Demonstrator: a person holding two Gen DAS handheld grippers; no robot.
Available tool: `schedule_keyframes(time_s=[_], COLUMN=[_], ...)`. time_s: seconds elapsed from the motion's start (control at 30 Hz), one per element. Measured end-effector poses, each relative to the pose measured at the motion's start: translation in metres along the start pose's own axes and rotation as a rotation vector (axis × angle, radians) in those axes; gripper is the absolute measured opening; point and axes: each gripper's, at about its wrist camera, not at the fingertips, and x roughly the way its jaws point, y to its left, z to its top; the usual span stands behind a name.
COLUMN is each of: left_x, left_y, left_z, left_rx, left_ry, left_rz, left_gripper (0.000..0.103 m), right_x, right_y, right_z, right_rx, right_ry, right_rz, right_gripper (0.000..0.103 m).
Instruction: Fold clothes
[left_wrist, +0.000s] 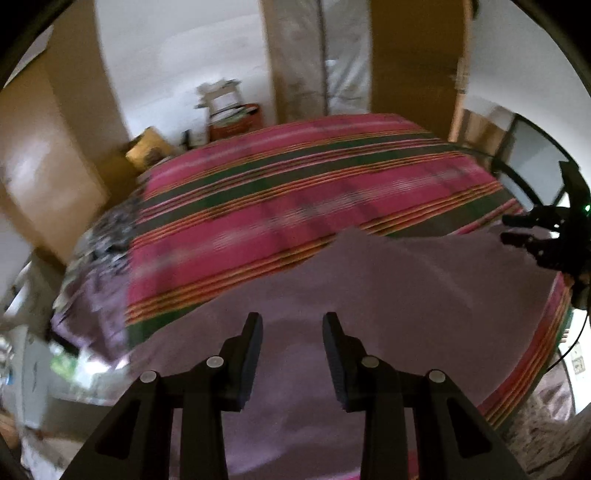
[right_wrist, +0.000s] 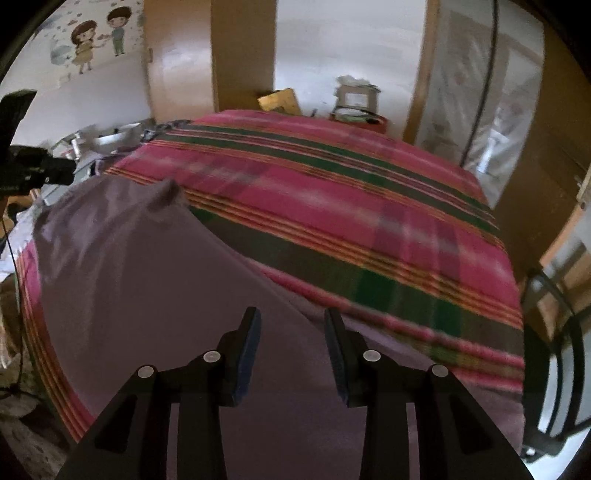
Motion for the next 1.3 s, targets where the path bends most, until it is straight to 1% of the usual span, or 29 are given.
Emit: schedule_keyframes(time_s=[0.2,0.27,0.3,0.4,0.5,0.57,0.63,0.67,0.73,0.83,0.9,0.93,0.97,1.07,1.3], left_x=[-0.026,-0.031,-0.032,-0.023,-0.001,0.015,0.031,0.042,0.055,0.078,0.087,0.091,0.092,0.102,0.113], left_y=[0.064,0.080,0.085,0.087,0.076,0.065,0.061,0.054,0.047,0.031,0.026,0.022,0.019,0.014,0.017], left_z=[-0.038,-0.046,-0.048,-0.046,-0.034,-0.024,-0.014,-0.007,0.001,0.011,0.015,0.017,0.018,0.022,0.022], left_rx=[-0.122,-0.179,-0.200,-0.247,-0.241,-0.232,-0.226,-0.212,-0.198,-0.184,-0.179,-0.172,-0.170,-0.180,-0.216], left_ry=[0.037,0.030,0.022,0.010,-0.001,-0.006,-0.006,0.004,0.015,0.050,0.058,0.061,0.063,0.073,0.092], left_rz=[0.124,0.120,0.110,0.044,-0.053,-0.118,-0.156,-0.189,-0.230,-0.266,-0.288,-0.301,-0.303,-0.307,-0.309], left_gripper=[0.034,0.034,0.034,0.034,0.034,0.034,0.034,0.034,0.034,0.034,0.034,0.034,0.034,0.034,0.034], right_x=[0.028,0.039,0.046,0.064,0.079,0.089,0.095,0.098,0.101,0.099,0.099,0.098,0.097,0.092,0.083], right_y=[0.039,0.051,0.056,0.068,0.076,0.078,0.079,0.080,0.081,0.081,0.080,0.080,0.081,0.080,0.082], right_z=[0.033,0.042,0.048,0.061,0.072,0.075,0.075,0.074,0.073,0.072,0.071,0.070,0.069,0.067,0.061], right_rx=[-0.056,-0.072,-0.076,-0.079,-0.084,-0.078,-0.087,-0.094,-0.106,-0.116,-0.120,-0.128,-0.136,-0.140,-0.142], right_ry=[-0.008,-0.006,-0.003,0.009,0.025,0.052,0.073,0.084,0.100,0.095,0.099,0.099,0.095,0.073,0.035], right_rz=[0.074,0.094,0.104,0.140,0.183,0.215,0.218,0.219,0.228,0.237,0.241,0.235,0.225,0.204,0.172], right_gripper=[0.037,0.037,0.037,0.037,0.037,0.037,0.037,0.037,0.037,0.036,0.031,0.026,0.020,0.011,0.009])
